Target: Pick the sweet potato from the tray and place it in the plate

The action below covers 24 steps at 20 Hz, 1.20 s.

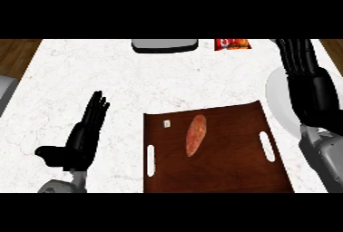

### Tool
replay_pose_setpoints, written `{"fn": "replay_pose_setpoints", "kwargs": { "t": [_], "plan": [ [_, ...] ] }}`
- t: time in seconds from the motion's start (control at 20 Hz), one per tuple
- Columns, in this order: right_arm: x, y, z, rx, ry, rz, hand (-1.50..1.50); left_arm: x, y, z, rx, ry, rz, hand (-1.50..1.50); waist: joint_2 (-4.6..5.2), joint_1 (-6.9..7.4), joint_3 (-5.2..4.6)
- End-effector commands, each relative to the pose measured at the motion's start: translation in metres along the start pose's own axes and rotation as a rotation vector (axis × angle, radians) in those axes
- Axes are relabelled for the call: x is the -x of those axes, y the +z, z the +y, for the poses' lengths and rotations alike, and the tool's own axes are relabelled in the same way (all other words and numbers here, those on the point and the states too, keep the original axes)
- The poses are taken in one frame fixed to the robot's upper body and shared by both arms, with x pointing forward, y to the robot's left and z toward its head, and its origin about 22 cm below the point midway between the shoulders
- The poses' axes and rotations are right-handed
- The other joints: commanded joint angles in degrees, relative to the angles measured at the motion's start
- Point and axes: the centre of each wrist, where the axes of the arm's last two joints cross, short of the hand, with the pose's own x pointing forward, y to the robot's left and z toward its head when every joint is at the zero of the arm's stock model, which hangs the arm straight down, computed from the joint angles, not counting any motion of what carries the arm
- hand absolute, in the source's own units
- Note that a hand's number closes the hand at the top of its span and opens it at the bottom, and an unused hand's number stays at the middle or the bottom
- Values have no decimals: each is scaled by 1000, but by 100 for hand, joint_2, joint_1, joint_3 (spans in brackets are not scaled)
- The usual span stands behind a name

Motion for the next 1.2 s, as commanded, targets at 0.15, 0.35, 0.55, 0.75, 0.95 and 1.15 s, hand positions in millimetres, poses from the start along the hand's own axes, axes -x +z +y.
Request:
{"fn": "replay_pose_setpoints", "kwargs": {
  "t": [0.15, 0.35, 0.55, 0.75, 0.95, 1.15],
  "plan": [
    [59, 30, 13, -102, -193, 227, 150, -17, -28, 28, -65, -167, 85, 0, -59, 238, -232],
    [40, 29, -62, -319, 557, 174, 150, -4, -14, 46, -52, -193, 161, 0, -75, 195, -372],
    [123, 121, 29, 140, -20, 278, -150, -14, -22, 60, -63, -186, 220, 0, -89, 206, -230],
    [143, 143, 15, -139, 53, 283, -150, -23, -43, 62, -58, -208, 239, 0, -111, 182, -243],
    [132, 139, 22, -225, 202, 312, -150, -14, -27, 53, -50, -195, 224, 0, -143, 170, -249],
    [116, 140, 13, -294, 274, 360, -150, -18, -39, 56, -98, -215, 222, 0, -146, 126, -252]
  ]
}}
